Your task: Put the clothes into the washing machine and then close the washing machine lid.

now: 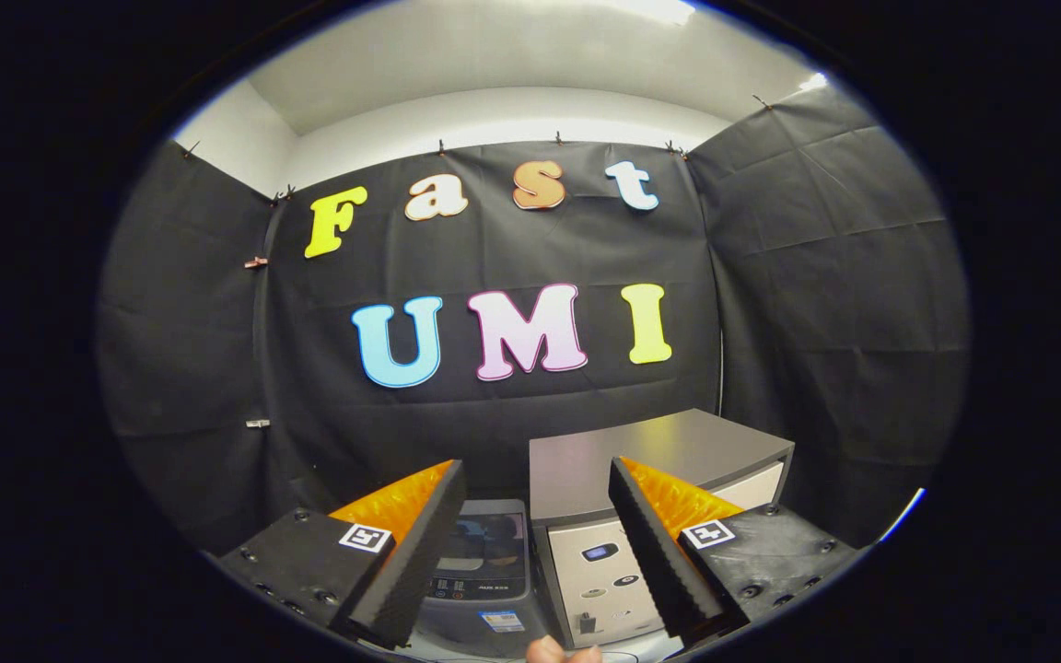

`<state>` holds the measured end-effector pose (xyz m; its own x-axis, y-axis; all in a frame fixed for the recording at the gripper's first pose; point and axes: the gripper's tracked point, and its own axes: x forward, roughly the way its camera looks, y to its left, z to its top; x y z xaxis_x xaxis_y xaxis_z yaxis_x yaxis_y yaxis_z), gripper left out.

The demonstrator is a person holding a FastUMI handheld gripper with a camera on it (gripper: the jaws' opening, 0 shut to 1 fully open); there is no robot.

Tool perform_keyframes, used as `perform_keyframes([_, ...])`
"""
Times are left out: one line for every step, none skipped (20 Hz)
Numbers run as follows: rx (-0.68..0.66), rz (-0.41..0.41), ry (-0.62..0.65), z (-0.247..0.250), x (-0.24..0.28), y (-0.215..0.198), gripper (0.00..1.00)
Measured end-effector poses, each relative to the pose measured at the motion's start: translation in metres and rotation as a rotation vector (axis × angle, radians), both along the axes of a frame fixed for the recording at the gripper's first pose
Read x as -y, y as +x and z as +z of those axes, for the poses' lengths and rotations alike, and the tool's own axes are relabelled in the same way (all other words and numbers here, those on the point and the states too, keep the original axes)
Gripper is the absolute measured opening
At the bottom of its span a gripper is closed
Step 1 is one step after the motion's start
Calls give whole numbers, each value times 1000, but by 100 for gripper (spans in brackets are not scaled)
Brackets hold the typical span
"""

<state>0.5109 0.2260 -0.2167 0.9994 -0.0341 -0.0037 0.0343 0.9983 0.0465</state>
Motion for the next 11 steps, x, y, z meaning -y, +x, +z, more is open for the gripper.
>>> perform_keyframes([4,-3,-1,1,0,0,99])
perform_keyframes([8,-3,-3,1,1,1,99])
perform_keyframes([10,-8,-9,2,3,1,99])
perform_keyframes([10,-13,-11,1,5,1,99])
perform_keyframes([12,-13,-11,2,5,0,99])
perform_keyframes([16,-11,-10,2,4,1,99])
perform_keyframes([18,-7,-10,2,3,0,99])
perform_keyframes([16,-8,-12,1,3,2,99])
perform_keyframes([11,-8,-10,0,4,1,99])
perform_keyframes([9,-3,-8,0,2,0,99])
perform_keyframes([8,0,-7,0,2,-1,99])
